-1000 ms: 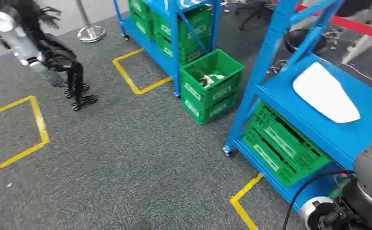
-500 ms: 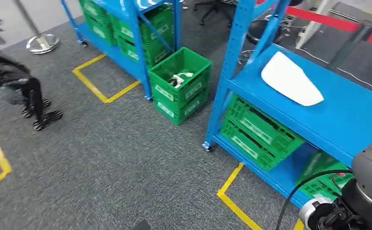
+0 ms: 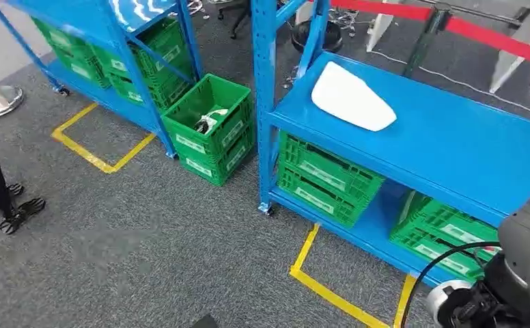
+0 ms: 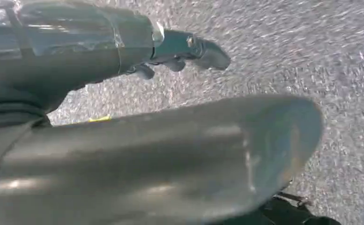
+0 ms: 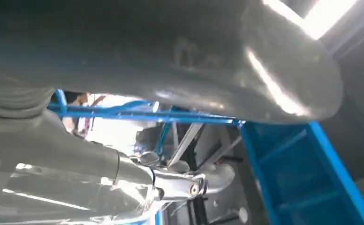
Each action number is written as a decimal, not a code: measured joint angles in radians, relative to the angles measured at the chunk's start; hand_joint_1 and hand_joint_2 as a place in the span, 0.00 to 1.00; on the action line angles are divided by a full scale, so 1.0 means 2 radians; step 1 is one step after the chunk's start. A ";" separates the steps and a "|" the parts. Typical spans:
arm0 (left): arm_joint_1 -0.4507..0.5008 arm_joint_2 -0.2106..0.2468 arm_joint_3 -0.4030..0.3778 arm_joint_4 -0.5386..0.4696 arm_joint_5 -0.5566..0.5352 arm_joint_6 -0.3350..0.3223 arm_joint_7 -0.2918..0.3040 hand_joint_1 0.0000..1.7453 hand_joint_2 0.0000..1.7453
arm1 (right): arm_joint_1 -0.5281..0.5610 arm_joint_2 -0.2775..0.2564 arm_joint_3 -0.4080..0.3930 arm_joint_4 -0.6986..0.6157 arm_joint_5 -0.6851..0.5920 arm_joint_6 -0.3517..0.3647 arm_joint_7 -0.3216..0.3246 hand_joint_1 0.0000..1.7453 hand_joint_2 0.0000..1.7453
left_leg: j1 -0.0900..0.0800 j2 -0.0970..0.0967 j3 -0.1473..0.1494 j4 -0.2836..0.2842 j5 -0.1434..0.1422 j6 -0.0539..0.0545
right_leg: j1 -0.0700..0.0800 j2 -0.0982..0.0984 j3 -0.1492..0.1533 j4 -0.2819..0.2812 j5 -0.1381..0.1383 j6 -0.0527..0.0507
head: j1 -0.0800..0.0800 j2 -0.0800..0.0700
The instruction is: Take the parts from the cabinet and place them on the table.
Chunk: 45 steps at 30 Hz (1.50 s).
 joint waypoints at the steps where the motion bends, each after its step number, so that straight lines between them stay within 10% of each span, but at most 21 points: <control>1: 0.002 0.000 0.000 0.000 0.000 0.000 0.000 0.00 0.00 | 0.000 0.000 0.001 0.000 0.000 0.000 0.000 0.00 0.00 | 0.000 0.002 -0.021 0.033 -0.009 -0.001 | 0.001 0.007 0.000 0.001 -0.001 -0.001 | 0.000 0.000; 3: 0.005 0.000 0.000 0.000 0.000 0.000 0.001 0.00 0.00 | 0.000 0.000 0.001 0.001 0.000 0.000 0.000 0.00 0.00 | 0.000 0.006 -0.039 0.042 0.010 -0.001 | 0.001 0.022 0.001 0.002 -0.002 -0.001 | 0.000 0.000; 5: 0.005 0.000 0.000 0.000 0.000 0.001 0.001 0.00 0.00 | 0.000 0.000 0.002 0.001 0.001 0.000 0.000 0.00 0.00 | 0.001 -0.001 -0.018 -0.025 0.066 0.001 | -0.001 0.036 0.004 0.006 -0.006 0.002 | -0.001 0.000; 6: 0.005 0.001 0.000 0.000 0.000 0.001 0.001 0.00 0.00 | 0.000 0.000 0.002 0.001 0.002 0.000 0.000 0.00 0.00 | 0.003 -0.027 -0.002 -0.066 0.090 0.001 | -0.002 0.042 0.004 0.009 -0.010 0.005 | -0.001 0.000; 7: 0.005 0.001 0.000 0.000 0.000 0.001 0.001 0.00 0.00 | 0.001 0.000 0.002 0.001 0.003 0.000 -0.001 0.00 0.00 | 0.006 -0.059 0.001 -0.071 0.082 0.004 | -0.002 0.046 0.002 0.011 -0.012 0.008 | 0.000 0.000; 11: 0.006 0.001 0.000 0.000 -0.001 0.002 0.000 0.00 0.00 | 0.001 0.000 0.002 0.000 0.003 0.000 -0.001 0.00 0.00 | 0.004 -0.033 0.013 -0.087 0.078 0.011 | -0.007 0.075 -0.003 0.009 -0.010 0.021 | 0.000 0.000; 12: 0.006 0.000 0.000 0.000 -0.001 0.003 0.000 0.00 0.00 | 0.001 -0.002 0.002 0.000 0.002 0.000 -0.001 0.00 0.00 | 0.007 -0.023 0.016 -0.091 0.079 0.014 | -0.007 0.070 -0.004 0.011 -0.013 0.022 | 0.000 0.000; 14: 0.005 -0.002 0.000 0.000 -0.001 0.004 -0.001 0.00 0.00 | -0.003 -0.002 0.002 0.001 0.000 0.000 0.000 0.00 0.00 | 0.005 -0.005 0.022 -0.094 0.076 0.019 | -0.004 0.021 -0.025 0.057 -0.038 0.029 | 0.008 0.000; 17: 0.009 -0.002 0.000 0.001 -0.001 0.004 0.000 0.00 0.00 | 0.000 -0.002 0.002 0.002 -0.002 0.000 0.001 0.00 0.00 | 0.003 0.025 0.026 -0.094 0.070 0.022 | -0.006 0.007 -0.081 0.158 -0.073 0.034 | 0.010 0.000; 19: 0.009 -0.002 0.000 0.001 -0.001 0.004 0.001 0.00 0.00 | 0.001 -0.002 0.002 0.003 -0.003 0.000 0.001 0.00 0.00 | 0.002 0.041 0.031 -0.094 0.065 0.021 | -0.006 0.004 -0.069 0.132 -0.043 0.033 | 0.010 0.000; 21: 0.007 -0.003 0.000 0.000 -0.001 0.005 0.000 0.00 0.00 | 0.001 -0.002 0.002 0.004 -0.005 0.000 0.001 0.00 0.00 | 0.000 0.052 0.040 -0.094 0.060 0.019 | -0.004 -0.009 -0.027 0.047 0.004 0.026 | 0.011 0.000; 23: 0.007 -0.004 0.000 0.000 -0.001 0.005 0.001 0.00 0.00 | 0.000 -0.002 0.002 0.004 -0.006 0.000 0.001 0.00 0.00 | -0.004 0.060 0.042 -0.094 0.056 0.014 | 0.006 -0.036 -0.009 0.013 0.000 0.018 | 0.012 0.000; 27: 0.006 -0.006 0.000 0.000 -0.001 0.005 0.001 0.00 0.00 | 0.003 -0.003 0.002 0.004 -0.006 0.000 0.001 0.00 0.00 | -0.004 0.075 0.049 -0.099 0.050 0.004 | 0.000 -0.016 -0.004 0.002 0.000 0.009 | 0.011 0.000; 28: 0.005 -0.006 0.000 0.000 -0.002 0.006 0.001 0.00 0.00 | 0.003 -0.003 0.002 0.003 -0.006 0.000 0.002 0.00 0.00 | -0.002 0.029 0.049 -0.090 0.043 0.001 | 0.000 -0.014 0.000 -0.002 0.001 0.007 | 0.009 0.000; 29: 0.005 -0.006 0.000 0.000 -0.002 0.006 0.000 0.00 0.00 | 0.003 -0.004 0.002 0.004 -0.006 0.000 0.002 0.00 0.00 | -0.001 0.006 0.034 -0.063 0.028 0.001 | -0.001 -0.010 0.001 -0.002 0.002 0.004 | 0.007 0.000; 32: 0.010 -0.006 0.000 0.001 -0.002 0.005 0.001 0.00 0.00 | 0.011 -0.003 0.002 0.007 -0.001 0.000 0.006 0.00 0.00 | -0.001 0.003 -0.029 0.041 -0.009 0.000 | 0.001 0.005 0.001 -0.002 -0.001 0.000 | 0.003 0.000; 35: 0.013 -0.006 0.000 0.001 -0.001 0.007 0.001 0.00 0.00 | 0.027 -0.003 0.002 0.013 0.016 0.000 0.034 0.00 0.00 | 0.000 0.007 -0.026 -0.003 0.050 0.001 | 0.001 0.016 0.005 0.001 -0.006 0.002 | 0.002 0.000; 36: 0.013 -0.006 0.000 0.001 -0.001 0.008 0.001 0.00 0.00 | 0.034 -0.003 0.002 0.019 0.013 0.000 0.046 0.00 1.00 | 0.000 0.007 -0.008 -0.046 0.079 0.002 | 0.000 0.018 0.008 0.004 -0.010 0.003 | 0.001 0.000; 39: 0.015 -0.007 0.000 0.001 0.003 0.011 0.001 0.00 0.00 | 0.060 -0.005 0.001 0.054 -0.013 0.003 0.081 0.00 1.00 | -0.001 0.002 0.009 -0.083 0.078 0.009 | 0.003 0.020 0.007 0.010 -0.017 0.012 | 0.000 0.000; 45: 0.021 -0.018 0.000 0.000 0.016 0.018 0.032 0.00 0.00 | 0.082 -0.005 -0.002 0.316 -0.161 0.071 0.091 0.00 1.00 | -0.002 0.001 0.010 -0.086 0.077 0.012 | 0.003 0.016 0.013 0.004 -0.018 0.009 | 0.002 0.000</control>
